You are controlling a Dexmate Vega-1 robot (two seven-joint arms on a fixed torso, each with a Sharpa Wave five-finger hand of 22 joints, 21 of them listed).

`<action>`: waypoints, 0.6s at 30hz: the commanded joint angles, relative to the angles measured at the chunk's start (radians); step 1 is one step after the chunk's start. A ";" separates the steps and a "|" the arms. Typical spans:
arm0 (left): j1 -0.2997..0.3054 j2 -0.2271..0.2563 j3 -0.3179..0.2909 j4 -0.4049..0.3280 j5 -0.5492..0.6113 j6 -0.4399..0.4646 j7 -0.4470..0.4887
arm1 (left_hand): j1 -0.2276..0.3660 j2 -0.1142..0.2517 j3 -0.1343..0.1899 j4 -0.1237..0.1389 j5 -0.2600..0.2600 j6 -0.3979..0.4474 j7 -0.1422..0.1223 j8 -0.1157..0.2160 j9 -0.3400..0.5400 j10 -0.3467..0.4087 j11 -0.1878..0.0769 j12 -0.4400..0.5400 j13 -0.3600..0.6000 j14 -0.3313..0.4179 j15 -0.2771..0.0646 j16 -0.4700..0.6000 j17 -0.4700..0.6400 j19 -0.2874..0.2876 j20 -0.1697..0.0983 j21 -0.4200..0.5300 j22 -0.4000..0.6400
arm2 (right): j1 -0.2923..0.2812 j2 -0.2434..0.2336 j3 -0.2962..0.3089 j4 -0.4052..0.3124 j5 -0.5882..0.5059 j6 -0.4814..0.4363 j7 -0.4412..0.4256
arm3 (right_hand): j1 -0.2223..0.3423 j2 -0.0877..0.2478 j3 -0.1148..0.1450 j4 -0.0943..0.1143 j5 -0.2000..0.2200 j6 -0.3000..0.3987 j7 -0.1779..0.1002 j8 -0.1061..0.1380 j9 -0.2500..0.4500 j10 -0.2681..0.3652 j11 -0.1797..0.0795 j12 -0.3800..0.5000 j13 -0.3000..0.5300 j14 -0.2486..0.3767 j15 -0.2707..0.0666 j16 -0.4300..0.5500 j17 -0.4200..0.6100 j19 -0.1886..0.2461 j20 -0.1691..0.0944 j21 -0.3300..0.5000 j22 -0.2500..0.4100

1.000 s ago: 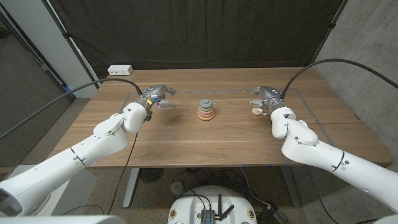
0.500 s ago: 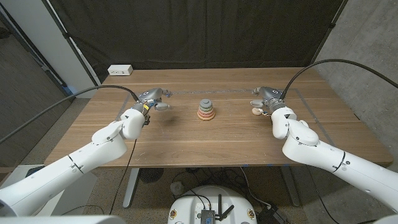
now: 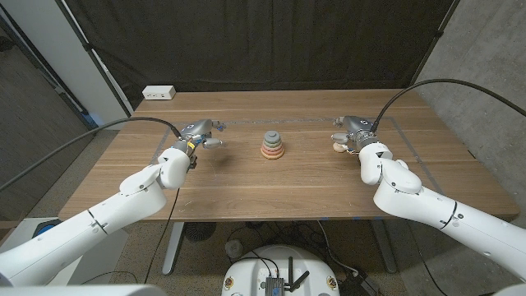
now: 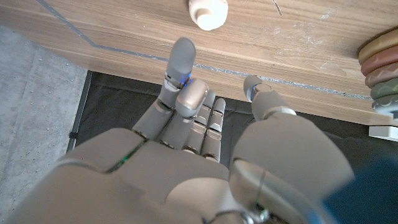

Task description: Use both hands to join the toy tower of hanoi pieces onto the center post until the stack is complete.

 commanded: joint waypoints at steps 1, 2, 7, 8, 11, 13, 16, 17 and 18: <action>0.016 0.008 -0.004 -0.002 -0.005 0.008 0.027 | -0.002 0.004 0.007 0.003 0.006 0.008 0.002 0.007 0.003 0.009 -0.002 0.001 0.003 -0.004 -0.002 0.000 0.003 -0.007 -0.106 0.002 0.001 | 0.016 0.006 -0.022 0.003 -0.020 -0.022 0.023 | -0.006 -0.006 0.008 -0.003 0.006 -0.004 0.002 -0.004 0.001 -0.007 0.001 -0.004 -0.002 -0.003 -0.017 0.003 0.003 -0.001 -0.059 -0.006 0.000; 0.017 0.008 -0.005 -0.001 -0.006 0.007 0.030 | -0.002 0.005 0.007 0.003 0.006 0.009 0.002 0.007 0.003 0.009 -0.001 0.001 0.004 -0.004 -0.002 0.000 0.003 -0.007 -0.106 0.002 0.001 | 0.018 0.008 -0.024 0.004 -0.022 -0.026 0.026 | -0.006 -0.006 0.008 -0.003 0.006 -0.006 0.002 -0.005 0.001 -0.009 0.000 -0.005 -0.002 -0.003 -0.017 0.003 0.003 -0.001 -0.059 -0.006 0.000; 0.024 0.008 -0.009 0.000 -0.014 -0.002 0.042 | -0.004 0.006 0.008 0.003 0.006 0.012 0.000 0.006 0.003 0.013 -0.002 0.001 0.003 -0.004 -0.002 0.000 0.004 -0.008 -0.106 0.002 0.001 | 0.033 0.013 -0.040 0.017 -0.030 -0.034 0.043 | -0.007 -0.009 0.007 -0.004 0.006 -0.009 0.005 -0.008 -0.001 -0.022 0.004 -0.008 -0.004 -0.011 -0.017 -0.003 -0.002 -0.004 -0.059 -0.008 -0.001; 0.025 0.009 -0.010 -0.001 -0.015 -0.002 0.041 | -0.004 0.006 0.008 0.003 0.006 0.013 0.001 0.006 0.004 0.015 -0.002 0.001 0.003 -0.008 -0.002 -0.005 -0.001 -0.009 -0.106 0.002 0.001 | 0.035 0.016 -0.042 0.020 -0.031 -0.038 0.044 | -0.007 -0.009 0.007 -0.004 0.006 -0.009 0.006 -0.008 -0.001 -0.024 0.007 -0.008 -0.005 -0.011 -0.017 -0.003 -0.001 -0.003 -0.059 -0.007 0.001; 0.028 0.011 -0.009 -0.004 -0.016 0.004 0.039 | -0.004 0.007 0.009 0.003 0.007 0.014 0.000 0.006 0.004 0.018 -0.002 0.001 0.004 -0.008 -0.002 -0.005 -0.001 -0.008 -0.106 0.003 0.001 | 0.048 0.020 -0.054 0.035 -0.031 -0.042 0.061 | -0.007 -0.011 0.007 -0.004 0.006 -0.015 0.011 -0.012 -0.002 -0.035 0.011 -0.010 -0.007 -0.012 -0.017 -0.003 0.000 -0.005 -0.059 -0.007 0.001; 0.028 0.011 -0.007 -0.001 -0.018 0.004 0.038 | -0.005 0.007 0.009 0.002 0.007 0.016 -0.002 0.006 0.004 0.019 -0.003 0.001 0.006 -0.007 -0.002 -0.005 0.001 -0.009 -0.107 0.003 0.001 | 0.062 0.024 -0.068 0.045 -0.037 -0.051 0.078 | -0.007 -0.013 0.007 -0.004 0.005 -0.023 0.012 -0.016 -0.004 -0.042 0.016 -0.012 -0.008 -0.013 -0.017 -0.003 0.001 -0.008 -0.059 -0.009 -0.001; 0.029 0.010 -0.009 0.003 -0.025 0.000 0.040 | -0.006 0.008 0.009 0.002 0.007 0.017 -0.002 0.005 0.004 0.022 -0.002 0.001 0.007 -0.002 -0.002 -0.001 0.005 -0.009 -0.107 0.003 0.001 | 0.084 0.027 -0.092 0.056 -0.053 -0.073 0.103 | -0.006 -0.015 0.007 -0.005 0.005 -0.037 0.011 -0.022 -0.005 -0.051 0.015 -0.013 -0.011 -0.021 -0.017 -0.009 -0.003 -0.010 -0.059 -0.010 -0.001; 0.030 0.010 -0.009 0.003 -0.026 -0.001 0.042 | -0.006 0.008 0.010 0.002 0.007 0.017 -0.001 0.004 0.004 0.021 -0.002 0.001 0.007 -0.002 -0.002 -0.001 0.005 -0.009 -0.107 0.003 0.001 | 0.091 0.027 -0.096 0.058 -0.054 -0.077 0.112 | -0.006 -0.016 0.007 -0.005 0.005 -0.038 0.011 -0.023 -0.006 -0.053 0.015 -0.013 -0.011 -0.021 -0.017 -0.009 -0.003 -0.011 -0.059 -0.011 -0.001; 0.031 0.011 -0.010 0.004 -0.027 -0.002 0.043 | -0.006 0.009 0.010 0.002 0.007 0.017 -0.001 0.004 0.004 0.021 -0.002 0.001 0.007 -0.005 -0.002 -0.004 0.002 -0.009 -0.106 0.004 0.001 | 0.095 0.028 -0.100 0.062 -0.055 -0.081 0.117 | -0.006 -0.016 0.007 -0.005 0.005 -0.040 0.011 -0.024 -0.006 -0.053 0.015 -0.013 -0.011 -0.021 -0.017 -0.009 -0.002 -0.011 -0.059 -0.011 -0.002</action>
